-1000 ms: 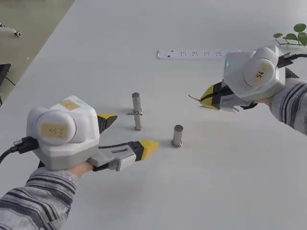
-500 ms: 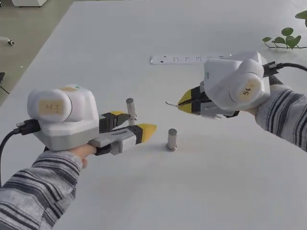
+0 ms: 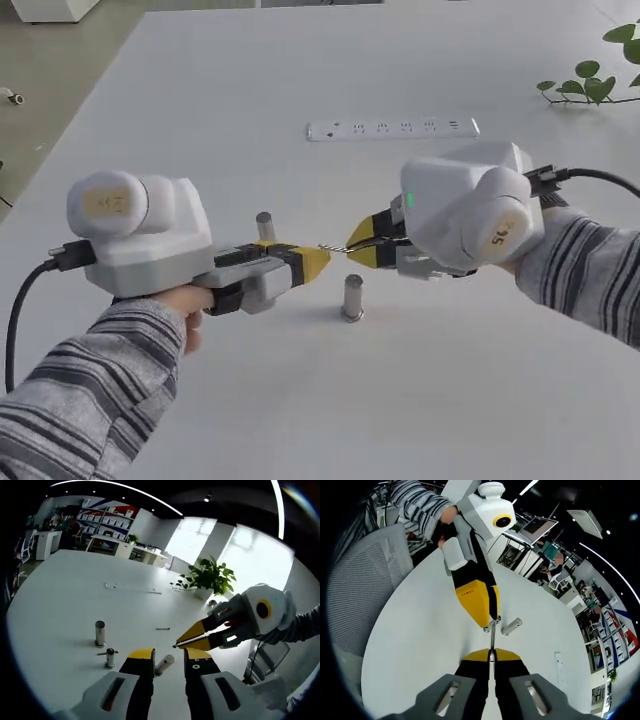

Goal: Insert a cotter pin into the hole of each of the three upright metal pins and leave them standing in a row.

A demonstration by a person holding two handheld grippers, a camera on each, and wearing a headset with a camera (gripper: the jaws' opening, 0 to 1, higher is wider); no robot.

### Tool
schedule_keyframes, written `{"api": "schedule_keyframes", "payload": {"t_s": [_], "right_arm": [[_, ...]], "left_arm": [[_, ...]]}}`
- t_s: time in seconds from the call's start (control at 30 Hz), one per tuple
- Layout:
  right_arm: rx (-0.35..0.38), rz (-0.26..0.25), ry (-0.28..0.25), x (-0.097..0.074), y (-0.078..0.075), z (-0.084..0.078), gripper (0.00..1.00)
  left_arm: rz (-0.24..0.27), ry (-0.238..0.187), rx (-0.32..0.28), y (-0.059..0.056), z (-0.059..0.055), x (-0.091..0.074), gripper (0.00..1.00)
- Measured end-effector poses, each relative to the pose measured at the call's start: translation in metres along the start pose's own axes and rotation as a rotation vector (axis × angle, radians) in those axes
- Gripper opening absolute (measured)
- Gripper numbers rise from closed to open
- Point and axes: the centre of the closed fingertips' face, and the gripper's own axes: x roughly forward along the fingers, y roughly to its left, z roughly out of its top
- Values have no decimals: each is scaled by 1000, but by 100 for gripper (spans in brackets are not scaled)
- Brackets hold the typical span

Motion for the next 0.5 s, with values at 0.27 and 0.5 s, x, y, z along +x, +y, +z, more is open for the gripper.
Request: {"api": "schedule_keyframes", "payload": {"t_s": [0.27, 0.5], "right_arm": [[-7, 0, -22, -2, 3, 10, 0], [-19, -2, -30, -3, 3, 15, 0]], "left_arm": [[-41, -20, -43, -10, 1, 3, 9], [-53, -33, -58, -12, 3, 3, 0]]}}
